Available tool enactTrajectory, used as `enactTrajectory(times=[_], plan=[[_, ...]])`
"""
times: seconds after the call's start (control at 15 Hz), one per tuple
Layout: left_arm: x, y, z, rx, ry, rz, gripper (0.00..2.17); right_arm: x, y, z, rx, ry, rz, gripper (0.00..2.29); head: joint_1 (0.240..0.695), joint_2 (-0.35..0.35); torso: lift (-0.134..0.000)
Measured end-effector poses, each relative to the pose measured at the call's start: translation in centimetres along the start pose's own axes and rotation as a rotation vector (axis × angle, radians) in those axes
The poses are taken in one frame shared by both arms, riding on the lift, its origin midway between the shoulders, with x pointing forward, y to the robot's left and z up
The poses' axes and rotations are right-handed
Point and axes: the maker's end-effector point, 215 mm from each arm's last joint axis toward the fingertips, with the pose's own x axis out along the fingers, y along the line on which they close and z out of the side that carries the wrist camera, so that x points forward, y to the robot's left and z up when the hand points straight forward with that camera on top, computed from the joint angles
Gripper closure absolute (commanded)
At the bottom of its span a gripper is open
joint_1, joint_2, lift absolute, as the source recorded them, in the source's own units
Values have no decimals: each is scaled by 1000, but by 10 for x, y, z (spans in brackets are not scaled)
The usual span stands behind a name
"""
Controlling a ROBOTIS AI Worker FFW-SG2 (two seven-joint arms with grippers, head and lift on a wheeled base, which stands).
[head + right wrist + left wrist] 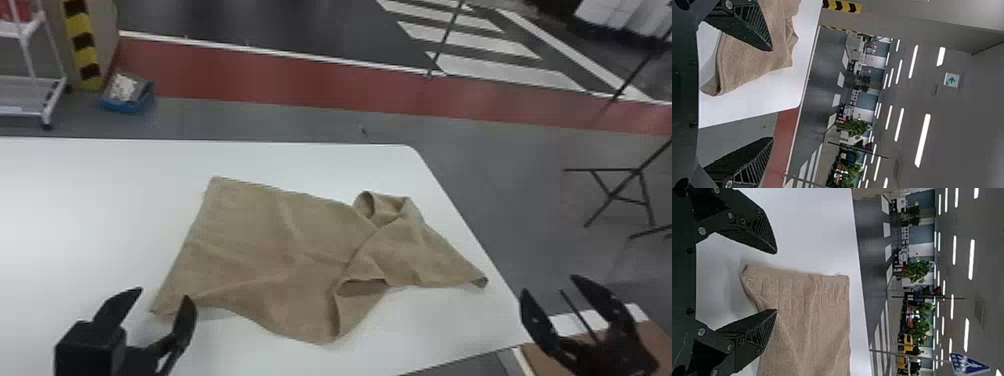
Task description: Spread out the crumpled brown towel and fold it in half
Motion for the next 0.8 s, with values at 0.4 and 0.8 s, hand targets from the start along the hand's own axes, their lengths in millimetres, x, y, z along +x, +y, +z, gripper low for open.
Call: enactTrajectory(times=[0.4, 0.8], plan=[[-3, 10, 7, -15, -16, 7, 417, 3, 5, -3, 5, 4, 9, 70, 695, -350, -125], [-1, -1, -4, -8, 16, -15, 596, 3, 6, -4, 5, 5, 15, 70, 695, -350, -125]])
